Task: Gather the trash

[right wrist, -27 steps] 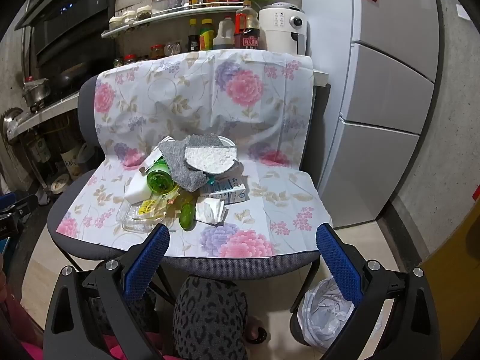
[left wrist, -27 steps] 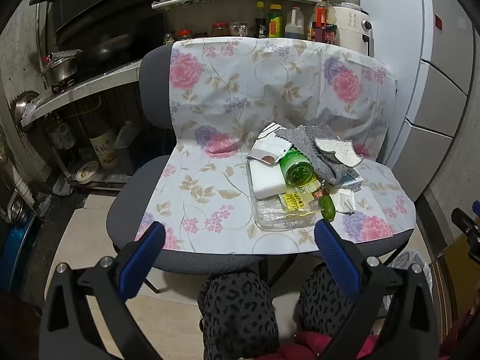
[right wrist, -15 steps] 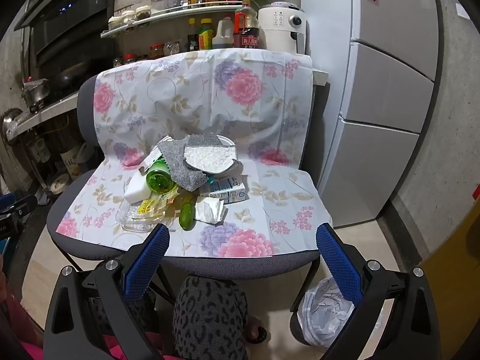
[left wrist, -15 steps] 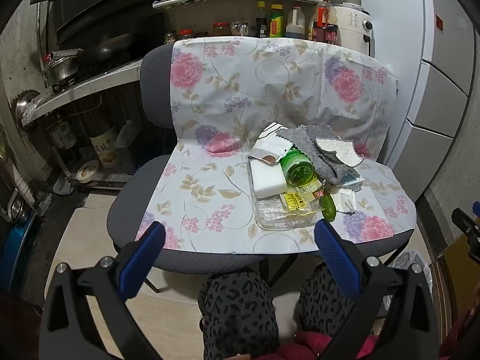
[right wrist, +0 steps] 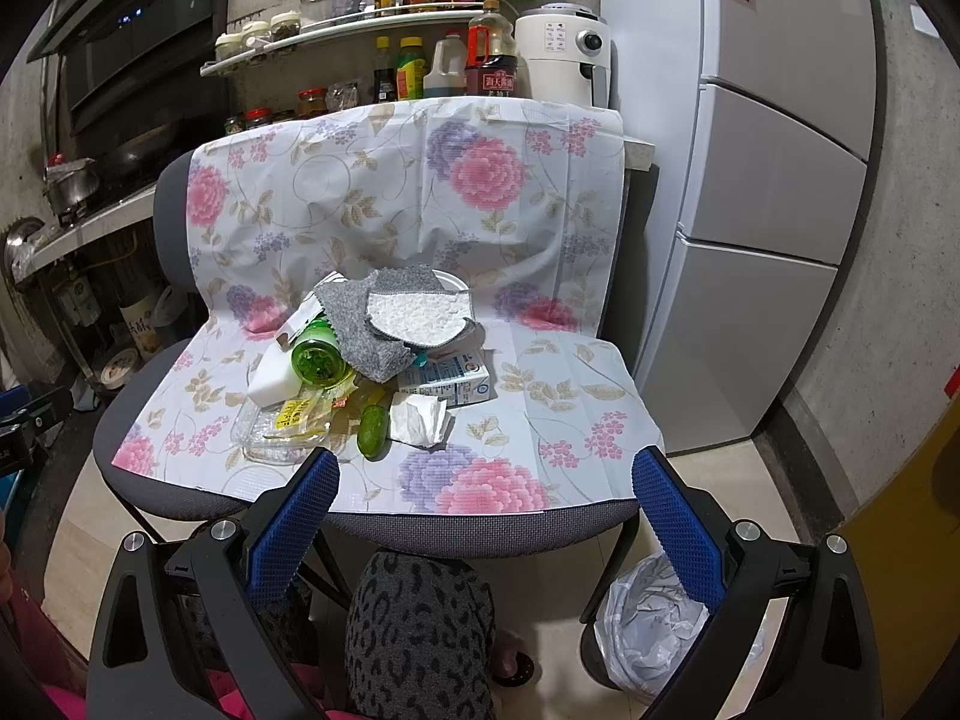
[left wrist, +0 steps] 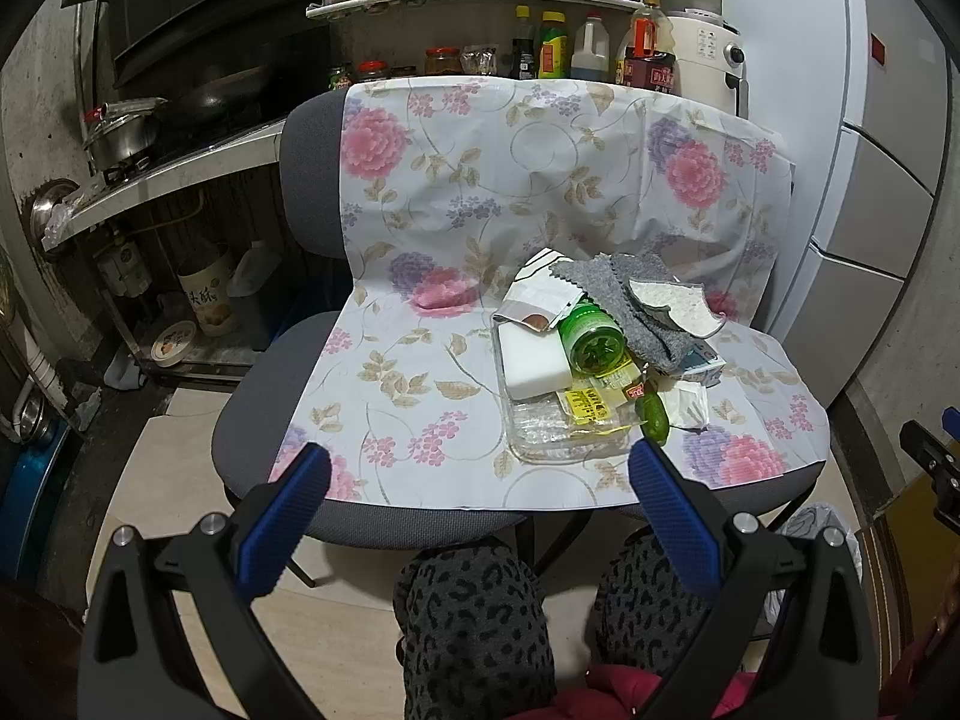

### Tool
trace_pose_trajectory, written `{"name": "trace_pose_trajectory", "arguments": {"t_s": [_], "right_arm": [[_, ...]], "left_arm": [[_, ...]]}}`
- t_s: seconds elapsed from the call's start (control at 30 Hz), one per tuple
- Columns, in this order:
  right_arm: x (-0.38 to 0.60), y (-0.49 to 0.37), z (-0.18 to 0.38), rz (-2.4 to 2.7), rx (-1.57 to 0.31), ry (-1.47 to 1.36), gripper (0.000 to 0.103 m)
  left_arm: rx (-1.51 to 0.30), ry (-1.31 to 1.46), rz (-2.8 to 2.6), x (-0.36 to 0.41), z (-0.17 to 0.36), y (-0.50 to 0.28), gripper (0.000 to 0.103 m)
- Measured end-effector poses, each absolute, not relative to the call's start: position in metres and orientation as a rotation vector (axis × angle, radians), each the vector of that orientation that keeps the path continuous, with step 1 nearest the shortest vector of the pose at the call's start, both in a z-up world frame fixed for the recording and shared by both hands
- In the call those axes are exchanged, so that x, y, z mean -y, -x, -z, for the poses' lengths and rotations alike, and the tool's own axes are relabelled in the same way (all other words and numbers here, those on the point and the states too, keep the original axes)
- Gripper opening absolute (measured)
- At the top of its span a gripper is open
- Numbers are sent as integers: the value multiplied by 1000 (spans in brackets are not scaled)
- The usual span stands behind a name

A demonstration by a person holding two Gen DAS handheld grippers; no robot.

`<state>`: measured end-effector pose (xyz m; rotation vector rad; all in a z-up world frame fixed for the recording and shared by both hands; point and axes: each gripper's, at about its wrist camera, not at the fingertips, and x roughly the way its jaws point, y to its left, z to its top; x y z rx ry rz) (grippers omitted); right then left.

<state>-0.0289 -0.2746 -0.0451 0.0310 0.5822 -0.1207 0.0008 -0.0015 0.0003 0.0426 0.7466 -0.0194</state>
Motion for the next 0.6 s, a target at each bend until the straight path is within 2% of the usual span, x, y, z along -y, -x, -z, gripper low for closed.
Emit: {"name": "trace_pose_trajectory", "arguments": {"t_s": [0.6], "right_arm": [[275,28,44,122,-583,-32,97]], "left_arm": [[-747,-38,19,1,0,-1,96]]}}
